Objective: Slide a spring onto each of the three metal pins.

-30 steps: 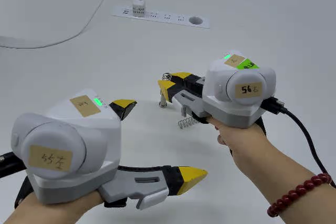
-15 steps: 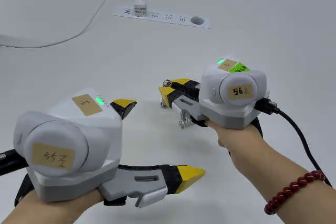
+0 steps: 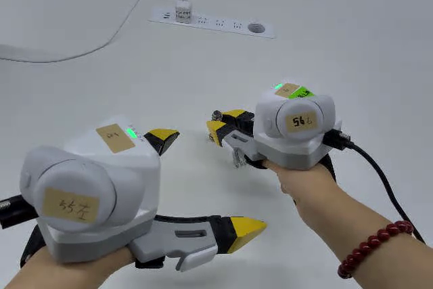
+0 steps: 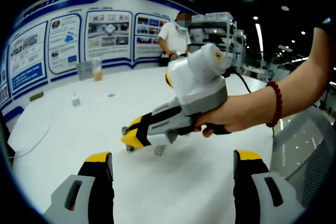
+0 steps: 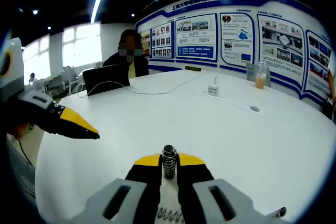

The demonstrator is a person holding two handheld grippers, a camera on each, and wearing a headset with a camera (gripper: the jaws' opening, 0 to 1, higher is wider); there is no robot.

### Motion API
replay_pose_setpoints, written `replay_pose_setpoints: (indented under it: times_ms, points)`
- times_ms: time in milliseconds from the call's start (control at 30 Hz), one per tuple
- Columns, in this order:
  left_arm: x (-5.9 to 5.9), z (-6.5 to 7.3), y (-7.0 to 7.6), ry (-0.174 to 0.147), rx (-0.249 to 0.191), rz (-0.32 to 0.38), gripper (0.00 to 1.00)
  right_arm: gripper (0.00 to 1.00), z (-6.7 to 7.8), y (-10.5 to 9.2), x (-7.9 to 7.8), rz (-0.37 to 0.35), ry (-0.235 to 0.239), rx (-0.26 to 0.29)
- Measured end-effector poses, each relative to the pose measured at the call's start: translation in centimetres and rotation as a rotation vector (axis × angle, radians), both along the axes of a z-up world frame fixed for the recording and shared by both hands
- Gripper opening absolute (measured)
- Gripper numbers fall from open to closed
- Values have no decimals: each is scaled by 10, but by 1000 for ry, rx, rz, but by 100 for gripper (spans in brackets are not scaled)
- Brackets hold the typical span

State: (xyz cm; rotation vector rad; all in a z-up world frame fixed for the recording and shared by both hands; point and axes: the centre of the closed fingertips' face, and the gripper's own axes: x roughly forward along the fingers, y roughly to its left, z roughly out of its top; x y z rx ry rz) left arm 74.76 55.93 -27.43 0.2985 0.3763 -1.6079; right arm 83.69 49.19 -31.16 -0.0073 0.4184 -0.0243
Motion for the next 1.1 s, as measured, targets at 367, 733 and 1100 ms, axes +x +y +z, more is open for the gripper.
replay_pose_setpoints:
  times_ms: [367, 733, 1100]
  points:
    - [1, 0, 0, -12, -1, 3, 96, 18, 4, 2, -2, -8, 9, 7]
    - [3, 2, -1, -33, -4, 17, 95, 30, 31, 7, -7, 4, -40, 49]
    - [5, 8, -3, -51, -23, 25, 92, 39, 47, -2, -29, -29, -27, 63]
